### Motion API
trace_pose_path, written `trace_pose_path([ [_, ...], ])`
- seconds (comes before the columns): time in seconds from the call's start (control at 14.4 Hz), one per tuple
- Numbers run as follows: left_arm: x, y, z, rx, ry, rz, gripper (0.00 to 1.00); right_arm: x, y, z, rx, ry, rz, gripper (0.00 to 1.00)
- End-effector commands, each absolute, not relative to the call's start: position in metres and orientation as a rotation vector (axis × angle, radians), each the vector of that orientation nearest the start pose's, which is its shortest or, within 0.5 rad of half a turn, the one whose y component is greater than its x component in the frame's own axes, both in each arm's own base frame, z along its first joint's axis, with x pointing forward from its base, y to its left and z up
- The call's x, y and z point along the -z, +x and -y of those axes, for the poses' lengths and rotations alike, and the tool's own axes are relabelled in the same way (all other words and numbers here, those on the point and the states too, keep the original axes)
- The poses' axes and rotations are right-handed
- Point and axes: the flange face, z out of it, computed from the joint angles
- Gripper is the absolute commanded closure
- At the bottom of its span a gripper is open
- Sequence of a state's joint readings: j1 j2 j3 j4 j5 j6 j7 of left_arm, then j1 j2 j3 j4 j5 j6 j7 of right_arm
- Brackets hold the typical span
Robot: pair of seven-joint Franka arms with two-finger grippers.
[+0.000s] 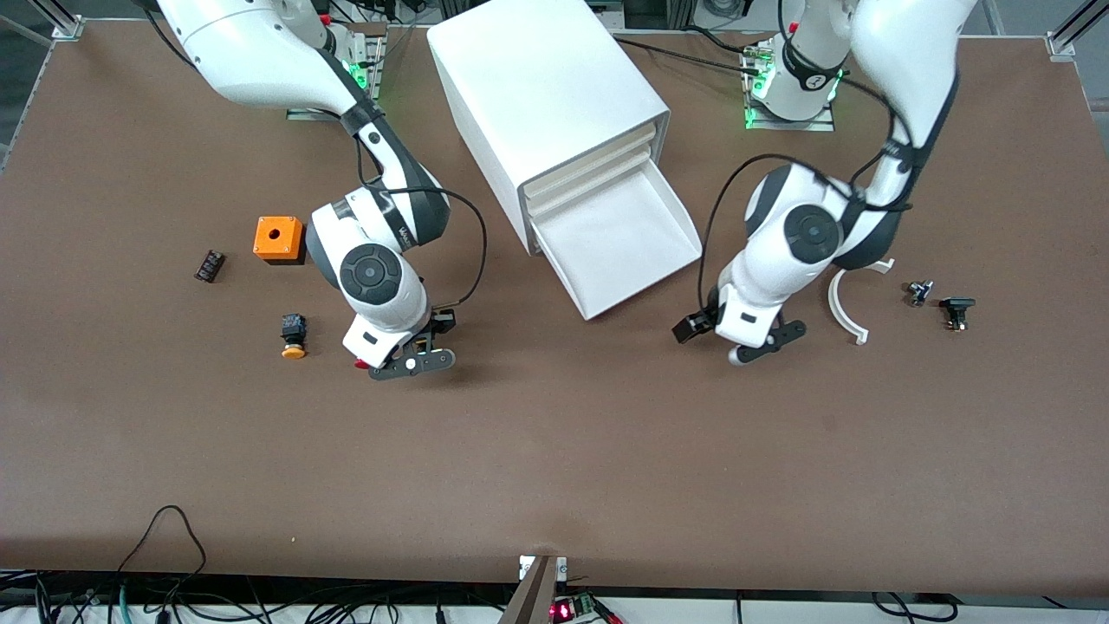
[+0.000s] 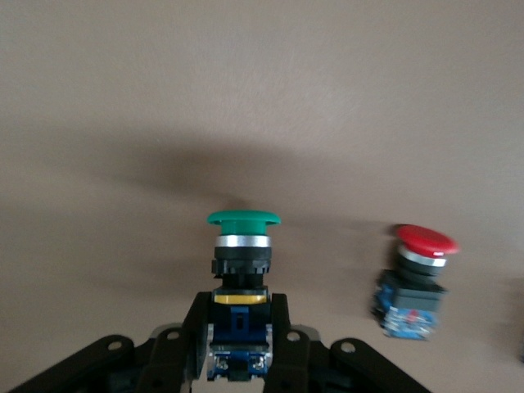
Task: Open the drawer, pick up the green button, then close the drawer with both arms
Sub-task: 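Place the green button beside the red button while the left gripper pushes the drawer, then push the drawer closed with the left gripper while the right gripper withdraws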
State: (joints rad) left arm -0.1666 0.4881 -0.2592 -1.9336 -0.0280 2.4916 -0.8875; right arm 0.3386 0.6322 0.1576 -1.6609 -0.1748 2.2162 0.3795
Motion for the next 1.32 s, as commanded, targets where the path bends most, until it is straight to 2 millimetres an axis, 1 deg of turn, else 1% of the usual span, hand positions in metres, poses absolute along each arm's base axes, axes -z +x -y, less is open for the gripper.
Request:
trace_pose_path([
  [0.0,-0.216,0.553,0.283,-0.015,-3.155,0.916,0.00,-0.227,0.564,-0.302,0.005,-3.171,0.297,0.69],
  [0.07,-0.210,0.543,0.290,-0.029,-3.137,0.954,0.00,-0.232,0.566,-0.301,0.015,-3.168,0.283,0.35],
  [0.14,-0.208,0.534,0.296,-0.044,-3.125,0.967,0.00,-0.245,0.571,-0.303,0.043,-3.160,0.224,0.00],
  [0.21,-0.206,0.521,0.304,-0.059,-3.119,0.949,0.00,-0.263,0.577,-0.305,0.083,-3.155,0.136,0.00],
  [0.28,-0.208,0.513,0.306,-0.062,-3.117,0.937,0.00,-0.279,0.579,-0.305,0.094,-3.159,0.067,0.00],
  [0.35,-0.209,0.502,0.308,-0.073,-3.114,0.915,0.00,-0.306,0.585,-0.305,0.120,-3.161,0.045,0.00],
  [0.42,-0.209,0.490,0.311,-0.089,-3.112,0.898,0.00,-0.328,0.588,-0.303,0.105,-3.176,0.029,0.00],
  [0.49,-0.208,0.473,0.322,-0.118,-3.118,0.856,0.00,-0.352,0.592,-0.302,0.086,-3.193,0.012,0.00],
  [0.63,-0.211,0.441,0.347,-0.161,-3.141,0.756,0.00,-0.393,0.597,-0.299,0.041,-3.218,-0.016,0.00],
  [0.7,-0.213,0.428,0.357,-0.172,-3.154,0.714,0.00,-0.409,0.599,-0.290,0.016,-3.208,-0.060,0.00],
  [0.83,-0.215,0.411,0.375,-0.203,-3.163,0.644,0.00,-0.445,0.602,-0.269,0.022,-3.170,-0.135,0.00],
  [0.9,-0.218,0.403,0.384,-0.212,-3.170,0.610,0.00,-0.457,0.606,-0.249,0.027,-3.169,-0.173,0.00],
  [0.97,-0.221,0.399,0.387,-0.216,-3.172,0.589,0.00,-0.469,0.608,-0.238,0.031,-3.168,-0.186,0.00],
  [1.04,-0.225,0.396,0.391,-0.212,-3.180,0.573,0.00,-0.486,0.611,-0.227,0.043,-3.170,-0.208,0.00],
  [1.11,-0.228,0.392,0.396,-0.214,-3.188,0.547,0.00,-0.496,0.615,-0.211,0.033,-3.176,-0.245,0.00],
  [1.18,-0.233,0.391,0.398,-0.203,-3.196,0.540,0.00,-0.508,0.618,-0.192,0.042,-3.181,-0.288,0.00],
  [1.25,-0.235,0.390,0.399,-0.201,-3.196,0.541,0.00,-0.516,0.623,-0.172,0.059,-3.183,-0.324,0.00],
])
